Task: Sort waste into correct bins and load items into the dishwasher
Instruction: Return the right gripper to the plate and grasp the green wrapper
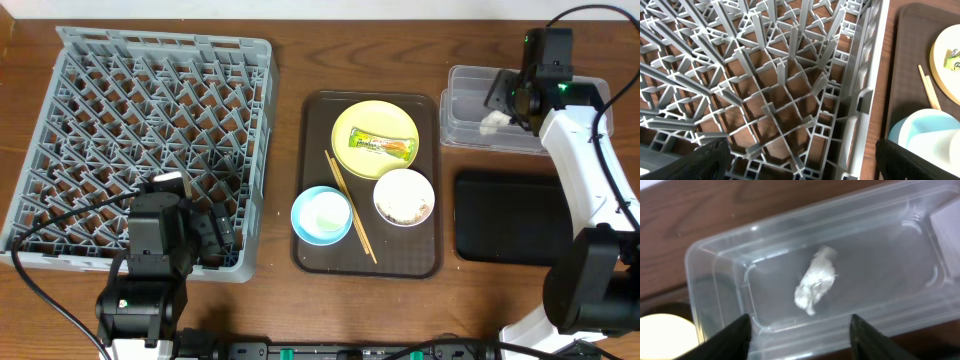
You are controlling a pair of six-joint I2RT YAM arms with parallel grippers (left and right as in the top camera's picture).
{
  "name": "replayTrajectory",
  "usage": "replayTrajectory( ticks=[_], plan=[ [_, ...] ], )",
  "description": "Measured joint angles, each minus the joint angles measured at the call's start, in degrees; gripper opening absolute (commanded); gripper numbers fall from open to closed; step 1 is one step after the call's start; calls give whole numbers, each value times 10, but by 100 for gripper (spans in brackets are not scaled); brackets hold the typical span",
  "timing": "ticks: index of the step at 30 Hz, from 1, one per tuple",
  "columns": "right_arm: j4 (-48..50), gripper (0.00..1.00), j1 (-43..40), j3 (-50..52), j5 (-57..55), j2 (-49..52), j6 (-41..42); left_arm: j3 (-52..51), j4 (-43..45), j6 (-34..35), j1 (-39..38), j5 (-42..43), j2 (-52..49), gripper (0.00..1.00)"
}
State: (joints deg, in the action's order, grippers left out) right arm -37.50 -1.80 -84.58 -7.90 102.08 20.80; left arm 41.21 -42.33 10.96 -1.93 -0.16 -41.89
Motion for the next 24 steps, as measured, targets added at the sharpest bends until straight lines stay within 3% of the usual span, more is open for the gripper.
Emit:
replayTrajectory(
  ticks=[6, 8, 12, 17, 24],
  plan=[
    [14, 68, 1, 0, 61, 0, -43, 0, 0, 0, 0, 0, 0, 95],
    [17, 68, 5, 0, 108, 0, -94, 0, 0, 0, 0, 0, 0, 95],
    [10, 79, 35, 0, 191, 0, -227, 0, 0, 0, 0, 0, 0, 95],
    [-9, 80, 106, 0, 222, 0, -388, 0, 0, 0, 0, 0, 0, 95],
    [-3, 83, 188, 0, 221, 37, -507, 0, 0, 0, 0, 0, 0, 95]
  ],
)
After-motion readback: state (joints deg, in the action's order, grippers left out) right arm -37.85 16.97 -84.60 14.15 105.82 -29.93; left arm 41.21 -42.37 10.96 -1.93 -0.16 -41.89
